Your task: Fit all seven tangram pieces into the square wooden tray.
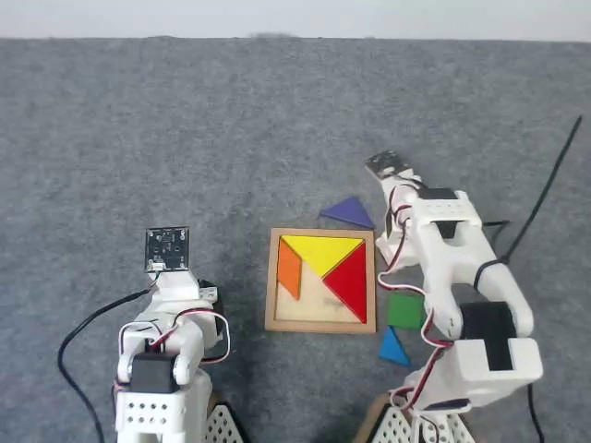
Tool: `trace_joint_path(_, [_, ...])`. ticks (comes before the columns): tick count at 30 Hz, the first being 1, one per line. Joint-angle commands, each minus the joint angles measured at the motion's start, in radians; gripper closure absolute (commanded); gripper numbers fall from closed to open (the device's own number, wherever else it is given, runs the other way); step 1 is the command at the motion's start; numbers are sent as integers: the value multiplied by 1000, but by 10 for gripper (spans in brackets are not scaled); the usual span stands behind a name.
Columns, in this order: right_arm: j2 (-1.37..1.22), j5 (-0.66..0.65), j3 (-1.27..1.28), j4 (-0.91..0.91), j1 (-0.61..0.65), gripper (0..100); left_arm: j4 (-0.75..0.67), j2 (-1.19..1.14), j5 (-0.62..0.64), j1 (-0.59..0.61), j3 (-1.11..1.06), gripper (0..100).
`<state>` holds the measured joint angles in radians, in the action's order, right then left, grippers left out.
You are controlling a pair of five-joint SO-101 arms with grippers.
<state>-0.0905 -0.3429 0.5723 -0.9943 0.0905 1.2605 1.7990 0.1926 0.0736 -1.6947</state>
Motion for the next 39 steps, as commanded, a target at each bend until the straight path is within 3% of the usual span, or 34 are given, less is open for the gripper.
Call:
trace_joint_path(1, [7,81,-61,-12,-59,813,2,20,-9,6,12,987])
trace_joint_path(10, [7,233,-114,-50,-58,812,2,20,-9,6,12,987])
trace_joint_path(19, [150,109,-87,-107,54,811,2,20,-9,6,12,987])
trace_joint_path(24, [240,-25,-71,-90,127,812,2,20,-9,6,12,987])
trace_joint_path(30, [102,-112,-115,-87,93,812,2,20,-9,6,12,987])
trace_joint_path(39, [-166,-133,-258,-91,44,812,2,20,-9,6,12,987])
